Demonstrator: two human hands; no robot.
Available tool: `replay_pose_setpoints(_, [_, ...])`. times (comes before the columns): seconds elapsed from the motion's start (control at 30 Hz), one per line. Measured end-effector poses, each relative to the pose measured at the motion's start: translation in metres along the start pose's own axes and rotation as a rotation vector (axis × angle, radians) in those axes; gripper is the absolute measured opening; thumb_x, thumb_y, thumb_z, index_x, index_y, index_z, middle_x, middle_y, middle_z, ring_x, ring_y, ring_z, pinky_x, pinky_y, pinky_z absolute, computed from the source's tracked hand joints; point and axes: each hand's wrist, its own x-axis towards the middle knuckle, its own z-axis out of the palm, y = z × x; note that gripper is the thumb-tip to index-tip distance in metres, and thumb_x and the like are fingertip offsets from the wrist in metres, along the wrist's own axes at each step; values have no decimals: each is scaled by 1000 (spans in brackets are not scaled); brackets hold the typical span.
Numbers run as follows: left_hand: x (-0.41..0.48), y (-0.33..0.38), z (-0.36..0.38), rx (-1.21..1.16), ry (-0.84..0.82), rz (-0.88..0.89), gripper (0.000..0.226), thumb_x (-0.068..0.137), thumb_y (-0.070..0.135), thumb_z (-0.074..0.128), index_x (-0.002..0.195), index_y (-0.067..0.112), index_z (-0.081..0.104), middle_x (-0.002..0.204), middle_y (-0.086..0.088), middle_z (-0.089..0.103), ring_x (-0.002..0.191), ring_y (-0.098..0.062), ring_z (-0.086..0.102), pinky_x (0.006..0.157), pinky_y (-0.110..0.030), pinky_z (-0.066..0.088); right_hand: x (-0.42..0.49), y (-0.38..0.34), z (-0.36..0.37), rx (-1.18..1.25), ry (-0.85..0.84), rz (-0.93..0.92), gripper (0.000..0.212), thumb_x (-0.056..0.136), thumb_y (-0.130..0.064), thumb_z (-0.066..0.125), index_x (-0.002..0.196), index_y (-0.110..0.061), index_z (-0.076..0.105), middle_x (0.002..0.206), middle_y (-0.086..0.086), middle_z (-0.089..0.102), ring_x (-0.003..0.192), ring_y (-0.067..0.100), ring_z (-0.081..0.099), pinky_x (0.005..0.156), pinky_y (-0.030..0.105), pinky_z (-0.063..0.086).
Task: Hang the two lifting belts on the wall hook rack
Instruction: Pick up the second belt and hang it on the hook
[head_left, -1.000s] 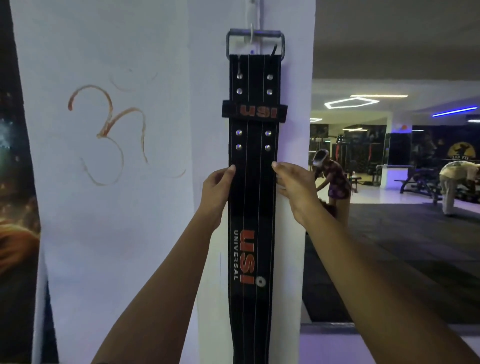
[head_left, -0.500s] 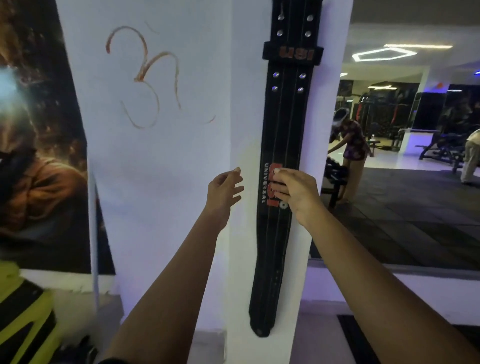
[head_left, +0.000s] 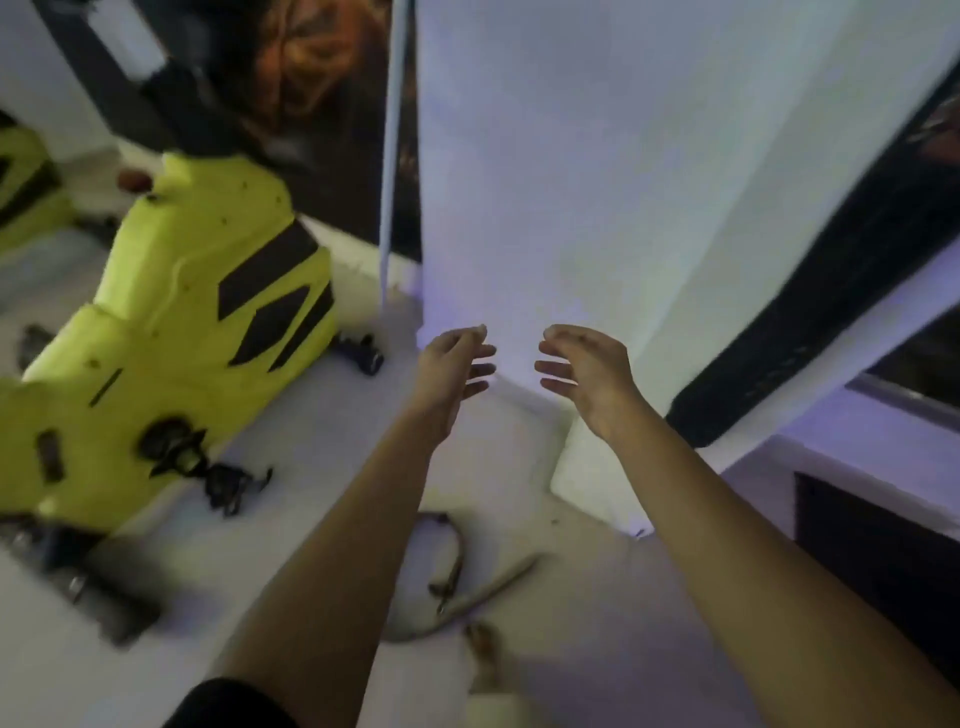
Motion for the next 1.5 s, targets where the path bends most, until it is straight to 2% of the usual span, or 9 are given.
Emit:
replay_pose_setpoints(0.37, [127,-233,-113,55,332,-379,14,93,24,54,100,11,56,82,-1,61,69,-15,57,66,-30,45,163,259,84,-153,-121,416,13,86,-6,58,80,-18,59,76,5,60,65,21,58,61,31,48])
replay_pose_setpoints(0.53, [172,-378,-133,28,381,-568,15,94,24,52,81,19,57,84,-2,62,71,-14,58,65,-29,46,224,405,84,-272,-170,544,10,86,-4,59,95,-8,59,78,10,59,62,20,57,59,30,48])
replay_pose_setpoints(0.67, [189,-493,-145,-8,430,-687,12,93,24,54,86,15,58,86,-3,60,72,-14,56,63,-27,44,256,522,73,-357,-225,592,17,86,-5,61,103,-6,59,81,11,58,64,19,58,63,29,49])
replay_pose_setpoints(0.87, [194,-619,-154,-3,510,-827,23,91,23,55,68,21,55,85,-3,57,88,-20,51,75,-31,39,286,643,49,-746,-554,553,38,80,1,66,117,-3,58,105,16,61,101,25,58,89,30,46])
replay_pose_setpoints(1.0, [193,-661,-156,-35,575,-871,11,92,24,54,91,13,55,96,-2,55,94,-19,49,83,-31,38,290,683,40,-1105,-858,397,47,79,-1,67,124,-9,56,126,15,60,118,28,55,87,20,38])
replay_pose_setpoints(1.07, [193,-675,-159,-63,582,-899,16,93,29,51,100,14,51,104,-4,54,98,-21,49,86,-33,39,290,694,38,-1260,-1010,275,49,78,-2,67,125,-11,57,128,15,58,120,31,53,92,27,41])
replay_pose_setpoints(1.17, [194,-686,-164,-100,594,-923,16,94,31,49,95,16,51,90,0,54,88,-20,50,80,-33,41,293,710,38,-1536,-1205,-45,44,77,-12,68,120,-18,62,125,10,60,125,28,47,104,36,35])
replay_pose_setpoints(1.4, [187,-692,-172,-157,606,-913,37,95,34,46,124,10,51,112,-5,55,101,-23,53,95,-42,43,295,714,43,-1786,-1231,-399,25,88,-20,56,111,-22,65,118,4,66,117,25,52,107,36,27])
replay_pose_setpoints(1.5, [180,-683,-172,-142,637,-881,30,95,33,46,114,13,54,108,-4,56,100,-23,53,95,-41,43,288,697,48,-1714,-1191,-378,26,92,-22,50,113,-16,64,116,8,65,117,28,51,109,37,25])
